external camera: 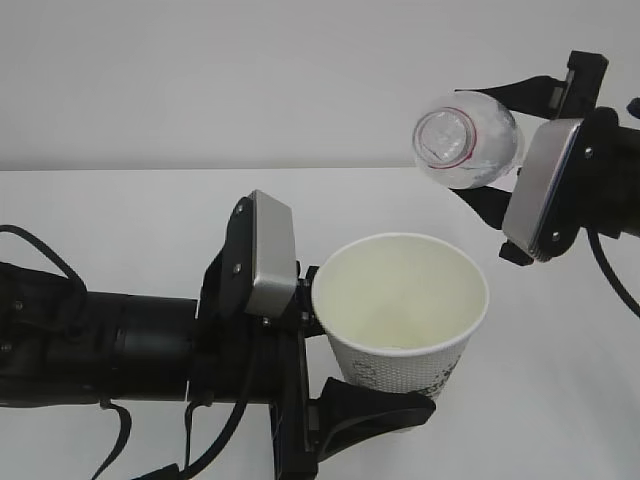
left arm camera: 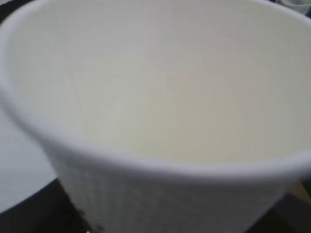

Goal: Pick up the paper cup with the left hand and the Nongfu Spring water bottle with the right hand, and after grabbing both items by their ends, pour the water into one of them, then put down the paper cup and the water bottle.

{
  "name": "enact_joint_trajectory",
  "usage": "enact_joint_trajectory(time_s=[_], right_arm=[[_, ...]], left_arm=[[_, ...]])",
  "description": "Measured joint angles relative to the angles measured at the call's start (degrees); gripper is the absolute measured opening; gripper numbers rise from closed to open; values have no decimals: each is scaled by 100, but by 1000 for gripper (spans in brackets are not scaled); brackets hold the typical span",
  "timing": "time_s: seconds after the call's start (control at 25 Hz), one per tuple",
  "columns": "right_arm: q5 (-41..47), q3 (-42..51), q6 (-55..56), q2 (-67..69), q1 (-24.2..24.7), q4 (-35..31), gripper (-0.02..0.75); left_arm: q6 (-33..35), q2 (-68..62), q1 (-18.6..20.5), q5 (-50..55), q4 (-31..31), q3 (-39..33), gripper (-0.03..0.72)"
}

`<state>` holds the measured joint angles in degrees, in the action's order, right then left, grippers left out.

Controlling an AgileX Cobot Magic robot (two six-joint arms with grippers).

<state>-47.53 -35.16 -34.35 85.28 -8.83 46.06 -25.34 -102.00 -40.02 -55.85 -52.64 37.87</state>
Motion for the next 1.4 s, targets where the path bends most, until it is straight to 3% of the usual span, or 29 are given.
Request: enact_joint_trajectory(time_s=[1.4], right_arm=[[-332,0,-922,0,0,-10,526]], left_arm=[[-21,0,0,0,-110,0,555]])
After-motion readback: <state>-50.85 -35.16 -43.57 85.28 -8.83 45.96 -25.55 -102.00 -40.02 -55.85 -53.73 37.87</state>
